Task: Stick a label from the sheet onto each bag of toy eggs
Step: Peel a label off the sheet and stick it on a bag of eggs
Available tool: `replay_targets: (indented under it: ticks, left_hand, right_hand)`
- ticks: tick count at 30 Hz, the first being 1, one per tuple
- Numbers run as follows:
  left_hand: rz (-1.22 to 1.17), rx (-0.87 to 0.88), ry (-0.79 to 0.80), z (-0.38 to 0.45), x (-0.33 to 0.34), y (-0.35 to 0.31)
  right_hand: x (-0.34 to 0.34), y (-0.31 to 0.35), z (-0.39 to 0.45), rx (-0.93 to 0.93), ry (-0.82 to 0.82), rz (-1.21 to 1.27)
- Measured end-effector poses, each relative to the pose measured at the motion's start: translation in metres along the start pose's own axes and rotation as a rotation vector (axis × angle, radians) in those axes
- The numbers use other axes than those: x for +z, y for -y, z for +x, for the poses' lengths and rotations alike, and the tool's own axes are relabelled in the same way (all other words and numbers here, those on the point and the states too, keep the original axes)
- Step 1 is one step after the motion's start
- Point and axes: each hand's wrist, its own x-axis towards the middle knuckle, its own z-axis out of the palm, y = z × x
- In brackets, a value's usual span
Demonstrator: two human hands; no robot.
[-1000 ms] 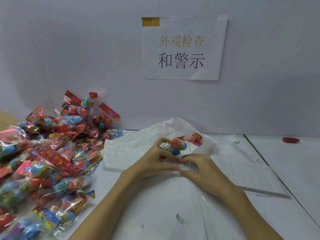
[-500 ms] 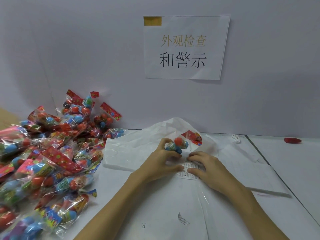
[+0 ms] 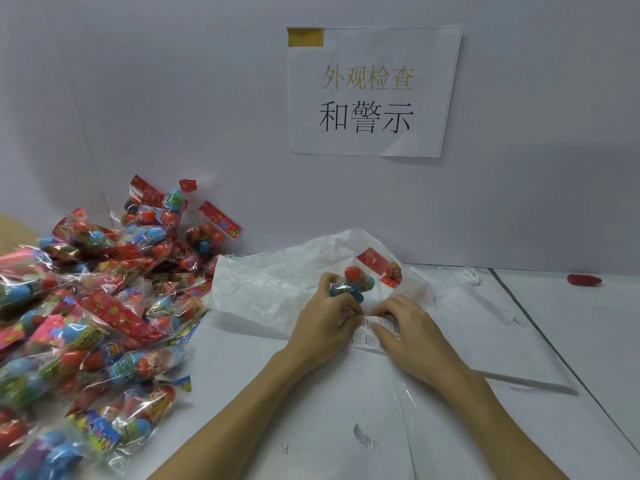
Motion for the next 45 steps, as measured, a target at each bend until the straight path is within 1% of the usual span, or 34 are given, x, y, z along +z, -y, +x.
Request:
replay_targets:
  ticks: [5, 11, 13, 18, 22, 24, 28, 33, 36, 38, 40, 43, 45]
  left_hand:
    - [0.061, 0.085, -0.041, 0.001, 0.001, 0.001]
    - [0.034, 0.058, 0.011, 0.002, -0.003, 0.005]
    - [0.002, 0.025, 0.016, 0.002, -0.005, 0.005]
    - [-0.074, 0.001, 0.008, 0.002, -0.006, 0.007]
    - [-0.060, 0.005, 0.001, 0.003, -0.006, 0.007]
    - [-0.052, 0.018, -0.005, 0.003, -0.006, 0.006]
    - [-0.052, 0.016, -0.003, 0.002, -0.008, 0.005]
    - [-0.077, -0.008, -0.018, 0.003, -0.008, 0.005]
    - [-0.141, -0.095, -0.016, 0.006, -0.010, 0.007]
    - [-0.203, -0.160, 0.017, 0.008, -0.014, 0.009]
    - [-0.277, -0.198, 0.028, 0.012, -0.018, 0.007]
    - [-0.471, -0.262, -0.111, 0.015, -0.024, 0.001]
    - [-0.648, -0.284, -0.177, 0.015, -0.027, -0.005]
  right_hand:
    - [0.000, 0.005, 0.001, -0.009, -0.067, 0.043]
    - [-0.008, 0.007, -0.001, -0.049, -0.090, 0.142]
    - [-0.009, 0.006, -0.001, -0.060, -0.100, 0.152]
    - [-0.008, 0.008, -0.002, -0.034, -0.008, 0.094]
    - [-0.008, 0.009, -0.001, -0.018, -0.056, 0.168]
    - [-0.007, 0.010, -0.001, 0.009, -0.043, 0.191]
    - [-0.007, 0.009, -0.001, -0.071, -0.049, 0.094]
    - [-0.008, 0.009, -0.001, -0.129, -0.094, 0.102]
    - [-0.009, 0.011, 0.001, -0.158, -0.129, 0.112]
    - [-0.010, 0.014, 0.001, -0.154, -0.184, 0.218]
    - [-0.011, 0.018, 0.001, -0.072, -0.249, 0.441]
    - [-0.016, 0.020, 0.002, 0.140, -0.293, 0.876]
    - [-0.018, 0.021, 0.003, 0.264, -0.278, 1.081]
